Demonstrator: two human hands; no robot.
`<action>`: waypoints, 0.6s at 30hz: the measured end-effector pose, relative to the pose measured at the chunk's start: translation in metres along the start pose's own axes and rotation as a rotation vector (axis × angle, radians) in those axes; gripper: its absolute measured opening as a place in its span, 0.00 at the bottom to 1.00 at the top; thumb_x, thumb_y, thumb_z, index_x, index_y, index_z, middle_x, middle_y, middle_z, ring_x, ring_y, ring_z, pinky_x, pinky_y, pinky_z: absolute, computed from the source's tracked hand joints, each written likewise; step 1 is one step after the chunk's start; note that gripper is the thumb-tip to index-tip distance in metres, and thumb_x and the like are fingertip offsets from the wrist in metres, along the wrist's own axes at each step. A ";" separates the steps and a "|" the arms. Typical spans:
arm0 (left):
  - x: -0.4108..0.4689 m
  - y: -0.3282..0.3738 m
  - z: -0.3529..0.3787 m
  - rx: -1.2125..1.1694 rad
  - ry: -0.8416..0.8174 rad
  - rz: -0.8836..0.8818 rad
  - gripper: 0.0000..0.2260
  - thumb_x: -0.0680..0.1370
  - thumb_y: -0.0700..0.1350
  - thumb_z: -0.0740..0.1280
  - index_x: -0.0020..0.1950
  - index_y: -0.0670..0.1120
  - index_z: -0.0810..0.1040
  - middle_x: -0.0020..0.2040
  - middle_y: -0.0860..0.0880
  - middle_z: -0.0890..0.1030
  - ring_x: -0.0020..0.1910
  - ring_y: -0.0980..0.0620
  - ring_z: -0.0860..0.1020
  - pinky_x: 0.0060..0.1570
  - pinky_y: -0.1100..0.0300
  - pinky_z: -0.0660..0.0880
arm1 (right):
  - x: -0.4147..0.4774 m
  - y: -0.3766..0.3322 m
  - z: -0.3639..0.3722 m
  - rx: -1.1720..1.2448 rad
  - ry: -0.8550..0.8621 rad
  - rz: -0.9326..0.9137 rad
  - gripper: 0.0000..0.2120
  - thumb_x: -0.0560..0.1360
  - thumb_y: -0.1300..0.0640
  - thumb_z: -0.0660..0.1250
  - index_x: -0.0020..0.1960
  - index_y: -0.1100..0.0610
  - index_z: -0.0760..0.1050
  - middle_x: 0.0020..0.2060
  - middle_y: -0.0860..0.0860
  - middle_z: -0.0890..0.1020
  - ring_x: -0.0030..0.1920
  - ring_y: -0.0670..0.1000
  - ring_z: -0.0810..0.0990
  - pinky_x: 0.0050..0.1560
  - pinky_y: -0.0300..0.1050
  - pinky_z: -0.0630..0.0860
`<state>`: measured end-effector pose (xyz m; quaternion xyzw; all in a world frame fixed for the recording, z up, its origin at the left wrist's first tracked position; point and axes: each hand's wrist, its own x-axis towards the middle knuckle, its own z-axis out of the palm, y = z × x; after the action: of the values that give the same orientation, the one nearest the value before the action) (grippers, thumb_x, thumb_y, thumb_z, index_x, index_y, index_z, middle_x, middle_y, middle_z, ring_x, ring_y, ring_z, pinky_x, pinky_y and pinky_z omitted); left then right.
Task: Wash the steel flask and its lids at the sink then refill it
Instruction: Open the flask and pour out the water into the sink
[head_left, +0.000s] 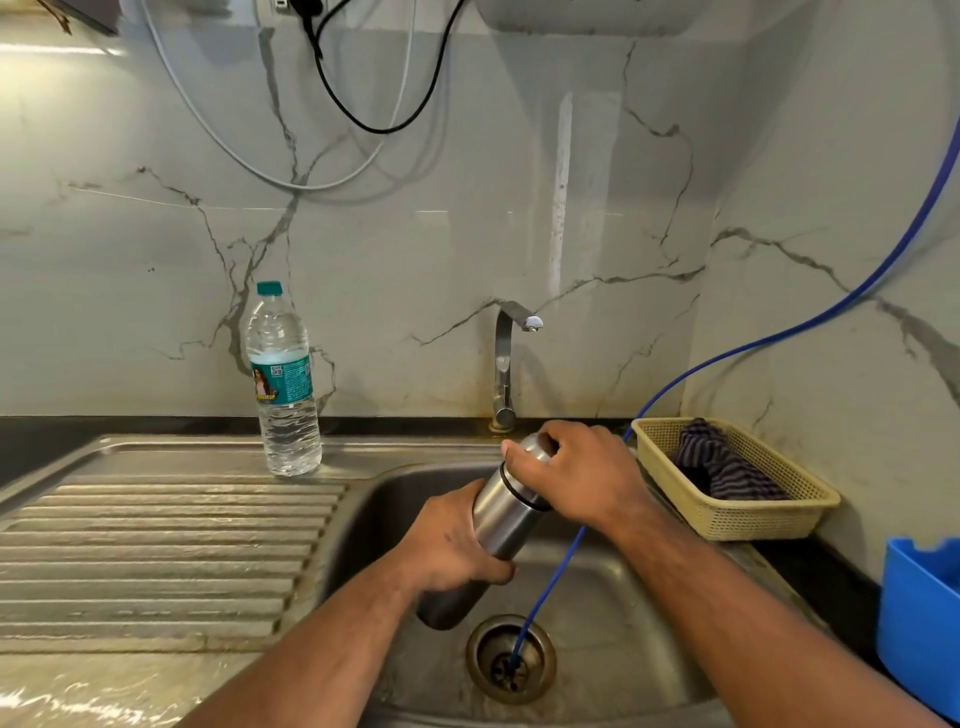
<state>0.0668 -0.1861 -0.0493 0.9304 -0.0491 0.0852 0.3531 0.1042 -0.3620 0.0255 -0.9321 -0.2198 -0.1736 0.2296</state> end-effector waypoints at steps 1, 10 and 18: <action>0.000 0.001 -0.001 -0.005 -0.004 0.006 0.32 0.63 0.49 0.83 0.60 0.61 0.71 0.53 0.58 0.78 0.51 0.60 0.78 0.51 0.66 0.75 | 0.000 0.000 -0.001 -0.008 0.007 -0.013 0.23 0.76 0.29 0.60 0.46 0.49 0.76 0.40 0.46 0.79 0.41 0.47 0.78 0.48 0.48 0.79; -0.001 0.002 -0.013 -0.027 -0.110 0.013 0.32 0.64 0.49 0.83 0.63 0.59 0.72 0.55 0.56 0.79 0.55 0.57 0.79 0.60 0.56 0.78 | 0.001 0.000 0.002 0.002 0.036 -0.096 0.20 0.78 0.33 0.61 0.45 0.50 0.75 0.35 0.44 0.76 0.36 0.44 0.74 0.39 0.42 0.69; -0.014 -0.003 -0.024 -0.110 -0.400 -0.047 0.31 0.65 0.46 0.84 0.63 0.58 0.74 0.59 0.53 0.81 0.58 0.55 0.79 0.64 0.54 0.77 | -0.001 0.010 0.013 0.088 0.095 -0.497 0.22 0.70 0.33 0.61 0.42 0.51 0.79 0.33 0.46 0.81 0.32 0.47 0.78 0.35 0.45 0.74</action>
<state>0.0509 -0.1670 -0.0363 0.9091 -0.1011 -0.1124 0.3882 0.1111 -0.3642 0.0107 -0.8293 -0.4386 -0.2588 0.2301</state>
